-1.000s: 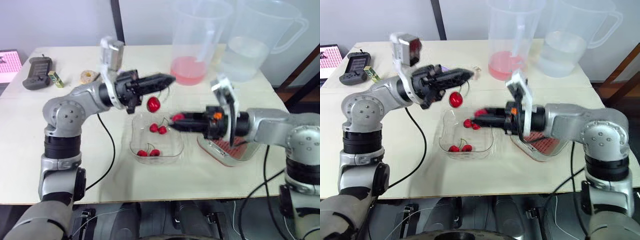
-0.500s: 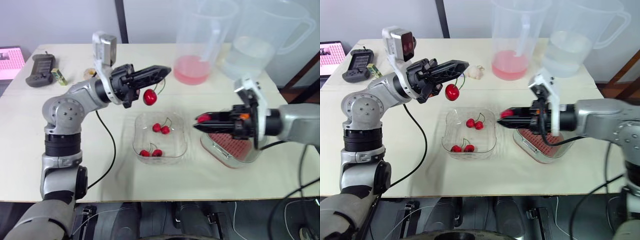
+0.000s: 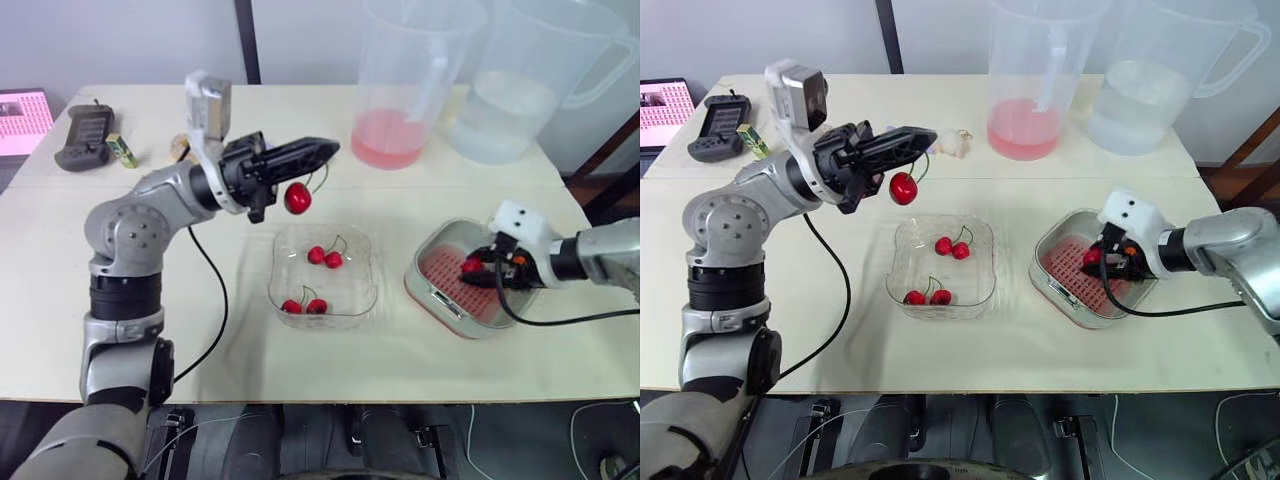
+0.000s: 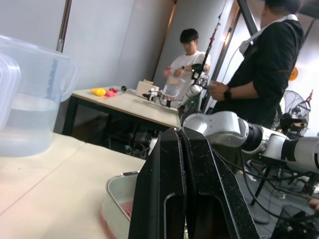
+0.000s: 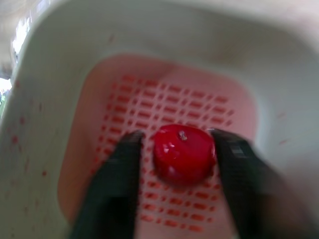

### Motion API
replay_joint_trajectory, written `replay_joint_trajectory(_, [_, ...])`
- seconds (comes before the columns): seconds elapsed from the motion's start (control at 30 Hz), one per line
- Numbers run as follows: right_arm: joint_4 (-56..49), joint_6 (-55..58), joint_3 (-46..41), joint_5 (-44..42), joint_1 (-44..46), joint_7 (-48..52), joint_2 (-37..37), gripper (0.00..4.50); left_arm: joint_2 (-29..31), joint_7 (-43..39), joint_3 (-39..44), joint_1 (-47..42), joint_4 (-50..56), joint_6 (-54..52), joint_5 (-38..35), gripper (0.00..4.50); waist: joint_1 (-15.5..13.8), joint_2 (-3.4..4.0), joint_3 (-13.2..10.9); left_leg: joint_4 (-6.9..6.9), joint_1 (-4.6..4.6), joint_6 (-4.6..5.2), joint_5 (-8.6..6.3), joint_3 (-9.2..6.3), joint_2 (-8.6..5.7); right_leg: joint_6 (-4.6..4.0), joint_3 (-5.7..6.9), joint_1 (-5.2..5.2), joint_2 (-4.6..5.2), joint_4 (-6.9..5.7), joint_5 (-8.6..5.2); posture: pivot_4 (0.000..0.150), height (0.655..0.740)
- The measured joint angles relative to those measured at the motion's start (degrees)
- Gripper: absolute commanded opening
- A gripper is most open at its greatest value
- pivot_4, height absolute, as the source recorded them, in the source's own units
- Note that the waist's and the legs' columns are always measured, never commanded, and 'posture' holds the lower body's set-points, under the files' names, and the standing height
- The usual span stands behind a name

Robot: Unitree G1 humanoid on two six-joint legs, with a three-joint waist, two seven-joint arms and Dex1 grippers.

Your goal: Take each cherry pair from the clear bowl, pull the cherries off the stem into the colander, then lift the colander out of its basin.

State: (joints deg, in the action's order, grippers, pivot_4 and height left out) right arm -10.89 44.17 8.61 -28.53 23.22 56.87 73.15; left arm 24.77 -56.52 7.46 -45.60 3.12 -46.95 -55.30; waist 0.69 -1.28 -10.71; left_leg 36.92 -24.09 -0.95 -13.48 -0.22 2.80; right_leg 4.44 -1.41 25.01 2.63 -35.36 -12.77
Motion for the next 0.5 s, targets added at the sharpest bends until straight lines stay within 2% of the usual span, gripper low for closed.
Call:
replay_joint_trajectory(0.03, [0.16, -0.22, -0.44, 0.26, 0.10, 0.61, 0.00, 4.29, -0.01, 0.08, 0.00, 0.00, 0.00, 0.14, 0.20, 0.00, 0.00, 0.00, 0.00, 0.03, 0.00, 0.00, 0.00, 0.00, 0.00, 0.02, 0.00, 0.00, 0.00, -0.01, 0.01, 0.150, 0.7400])
replay_joint_trajectory(0.07, [0.48, -0.39, -1.02, 0.32, 0.38, 1.34, 0.00, 4.44, -0.03, 0.29, 0.00, 0.00, 0.02, 0.18, 0.30, 0.00, 0.00, 0.00, 0.00, 0.07, 0.00, 0.00, 0.00, 0.00, 0.00, 0.04, 0.00, -0.01, 0.00, -0.02, 0.02, 0.150, 0.7400])
replay_joint_trajectory(0.2, [1.16, -0.07, -4.26, -0.32, 1.49, 4.41, -0.01, 4.44, -0.16, 1.99, 0.05, -0.01, 0.04, -0.42, 0.15, 0.00, 0.06, 0.00, 0.00, 0.12, 0.00, 0.00, 0.00, 0.00, 0.00, 0.10, -0.01, -0.02, 0.00, -0.04, 0.07, 0.150, 0.7400])
replay_joint_trajectory(0.3, [1.00, 4.53, -9.14, -5.38, 5.91, 5.16, -1.81, 4.44, -0.51, 3.65, 0.37, -0.07, 0.43, -1.72, -1.40, 0.00, 0.21, 0.03, -0.03, 0.13, 0.02, 0.00, 0.00, 0.00, 0.00, 0.12, -0.03, -0.02, -0.01, -0.08, 0.09, 0.150, 0.7400])
replay_joint_trajectory(0.43, [-3.24, 17.39, -16.41, -20.71, 19.27, -0.66, -13.54, 4.44, -1.26, 4.62, 0.74, -0.47, 0.67, -2.81, -3.19, 0.00, 0.36, -0.03, -0.07, 0.10, 0.13, 0.00, 0.00, -0.13, 0.05, 0.08, -0.01, -0.07, -0.15, -0.21, 0.12, 0.150, 0.7400])
replay_joint_trajectory(0.5, [-5.57, 21.19, -17.74, -26.17, 22.45, -6.16, -20.84, 4.44, -1.55, 4.84, 0.61, -0.76, 0.78, -2.91, -3.55, 0.00, 0.17, -0.03, -0.07, 0.10, 0.13, 0.00, 0.00, -0.18, 0.05, 0.07, 0.01, -0.10, -0.16, -0.22, 0.13, 0.150, 0.7400])
